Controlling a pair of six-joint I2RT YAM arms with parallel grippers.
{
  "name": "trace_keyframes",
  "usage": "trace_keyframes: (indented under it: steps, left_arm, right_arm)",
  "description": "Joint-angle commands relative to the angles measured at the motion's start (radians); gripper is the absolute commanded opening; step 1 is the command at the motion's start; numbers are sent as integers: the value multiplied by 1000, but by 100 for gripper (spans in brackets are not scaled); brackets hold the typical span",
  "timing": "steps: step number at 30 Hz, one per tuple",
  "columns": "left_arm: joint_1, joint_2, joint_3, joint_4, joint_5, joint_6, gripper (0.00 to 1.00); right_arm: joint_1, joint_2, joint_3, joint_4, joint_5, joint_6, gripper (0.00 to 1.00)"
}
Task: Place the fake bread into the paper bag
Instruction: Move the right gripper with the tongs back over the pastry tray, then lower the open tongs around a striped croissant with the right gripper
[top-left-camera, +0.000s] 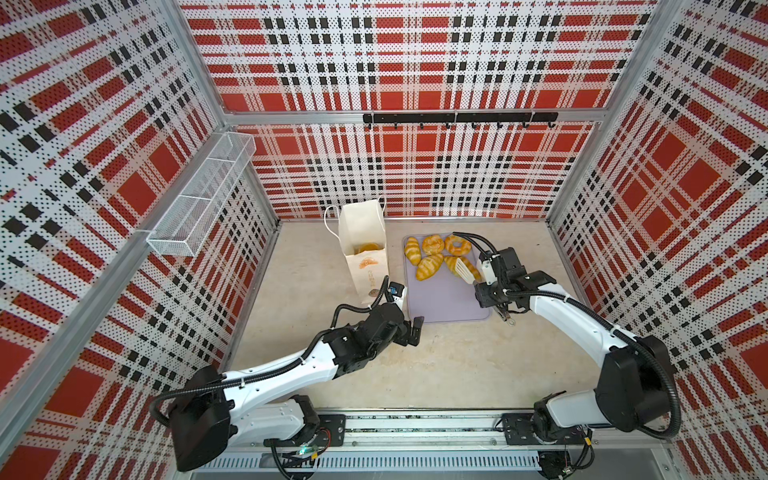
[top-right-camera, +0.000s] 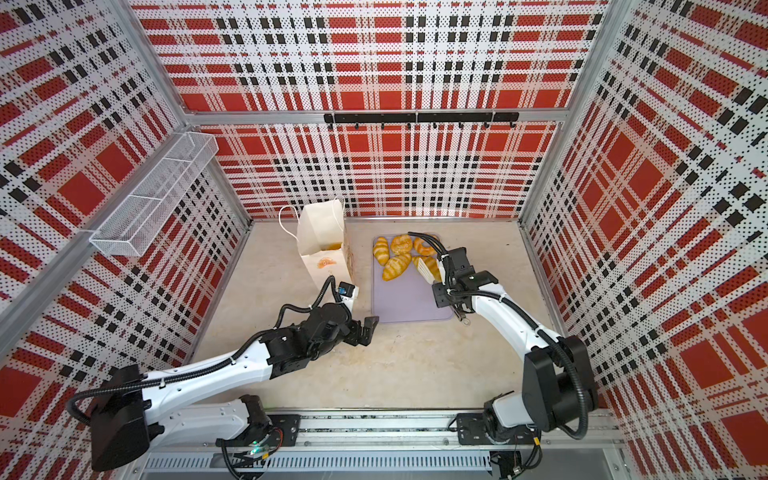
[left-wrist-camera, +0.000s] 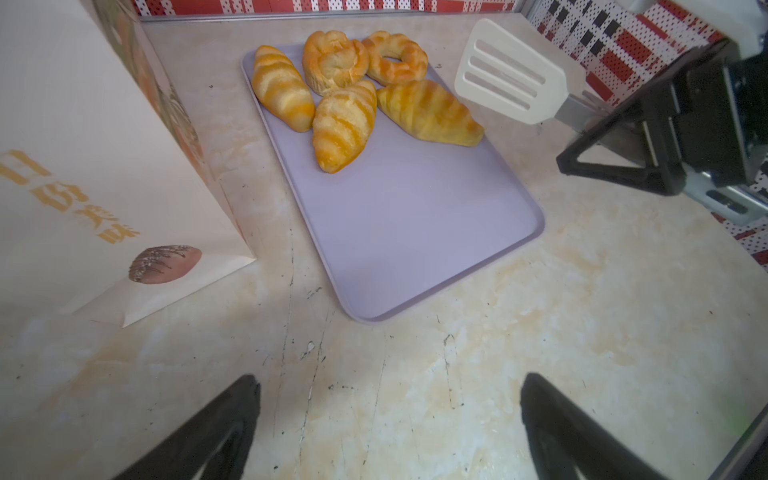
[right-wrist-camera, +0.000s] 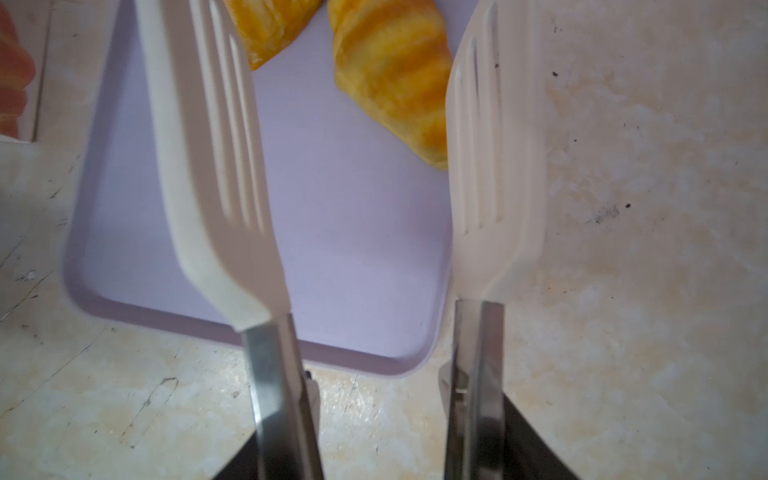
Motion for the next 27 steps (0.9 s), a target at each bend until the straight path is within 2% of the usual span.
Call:
trace_keyframes:
  steps: [1,9,16,20,27]
  left_arm:
    - [-8,34,45,50,15,-20,100]
    - [-23,134,81,65,62,-21,100]
    - [-20,142,89,59,58,-5,100]
    - [-18,140,84,57,59,-7,99]
    - [-16,143,81,58,62,-7,100]
  right_arm:
    - [-12,52,15,91,-22,-36,59]
    - [-31,173,80,105,-5,-73,59]
    - [-34,239,115,89,-5,-121,60]
    - [-31,225,115,55,-41,-106,59]
    - [-15,109,39,34,-110,-71,58]
